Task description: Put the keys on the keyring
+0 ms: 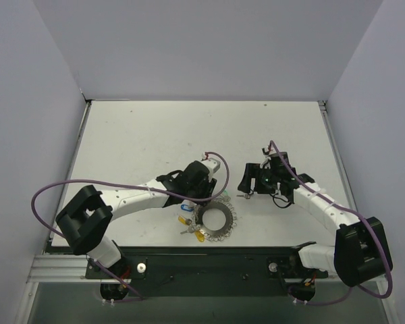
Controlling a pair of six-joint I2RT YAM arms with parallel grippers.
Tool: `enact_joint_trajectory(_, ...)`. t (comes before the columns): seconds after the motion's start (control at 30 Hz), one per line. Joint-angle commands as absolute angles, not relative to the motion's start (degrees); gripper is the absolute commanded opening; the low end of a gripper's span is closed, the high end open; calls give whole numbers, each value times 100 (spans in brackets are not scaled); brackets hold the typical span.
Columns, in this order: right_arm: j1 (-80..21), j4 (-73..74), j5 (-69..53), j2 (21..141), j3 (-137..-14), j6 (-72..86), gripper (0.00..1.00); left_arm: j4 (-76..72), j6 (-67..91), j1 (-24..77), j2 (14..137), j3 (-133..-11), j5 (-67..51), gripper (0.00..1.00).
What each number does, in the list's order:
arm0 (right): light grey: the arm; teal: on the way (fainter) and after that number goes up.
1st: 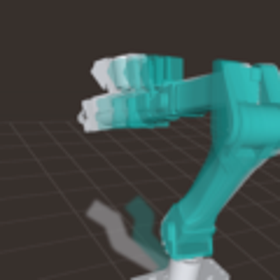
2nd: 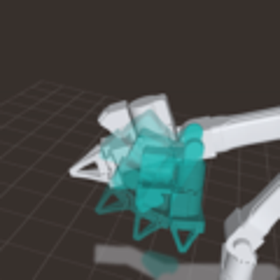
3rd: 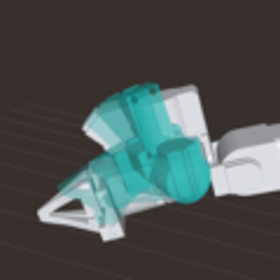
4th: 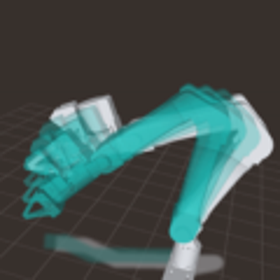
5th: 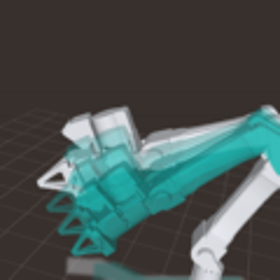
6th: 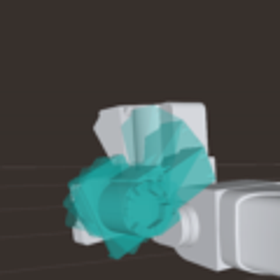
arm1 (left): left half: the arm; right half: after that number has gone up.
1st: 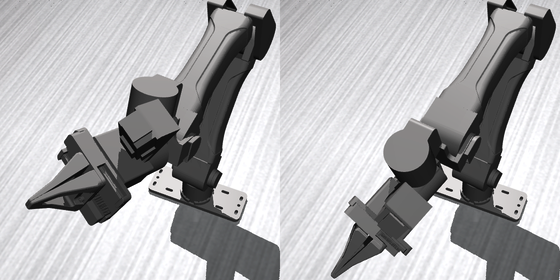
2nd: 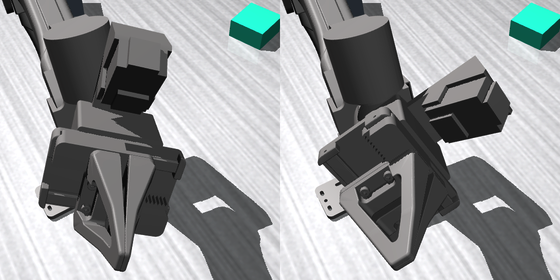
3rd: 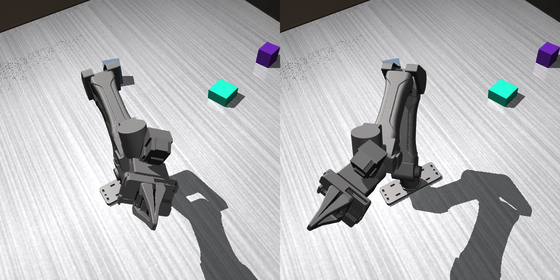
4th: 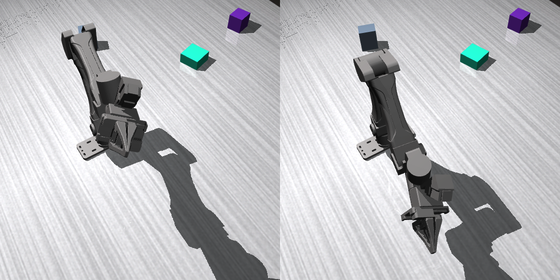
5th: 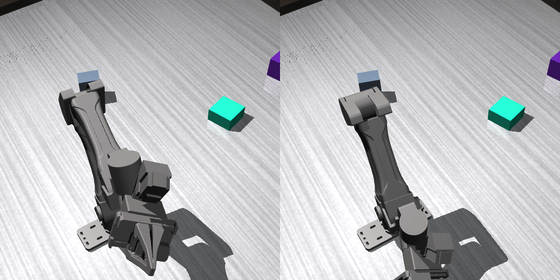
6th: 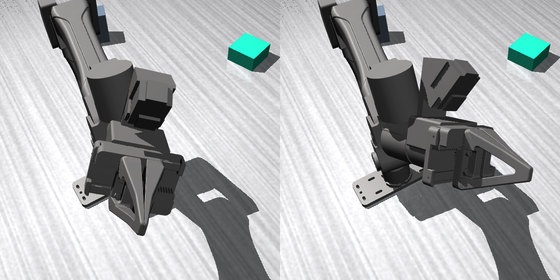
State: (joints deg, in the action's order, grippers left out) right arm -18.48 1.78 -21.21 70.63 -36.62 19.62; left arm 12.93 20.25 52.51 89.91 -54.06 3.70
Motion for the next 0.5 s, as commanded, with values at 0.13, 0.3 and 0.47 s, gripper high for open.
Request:
enact_joint_trajectory(0.13,-2276,553,-2408,7110,-3718,1925,69,1240,1907,5273,8754,-5573,316,57)
enact_joint_trajectory(0.3,-2863,729,-2400,7207,-3797,1899,68,1178,1960,5098,8535,-5406,1,61)
enact_joint_trajectory(0.47,-3286,1045,-2268,7111,-3850,1872,67,336,2416,4220,7902,-4704,-1413,65)
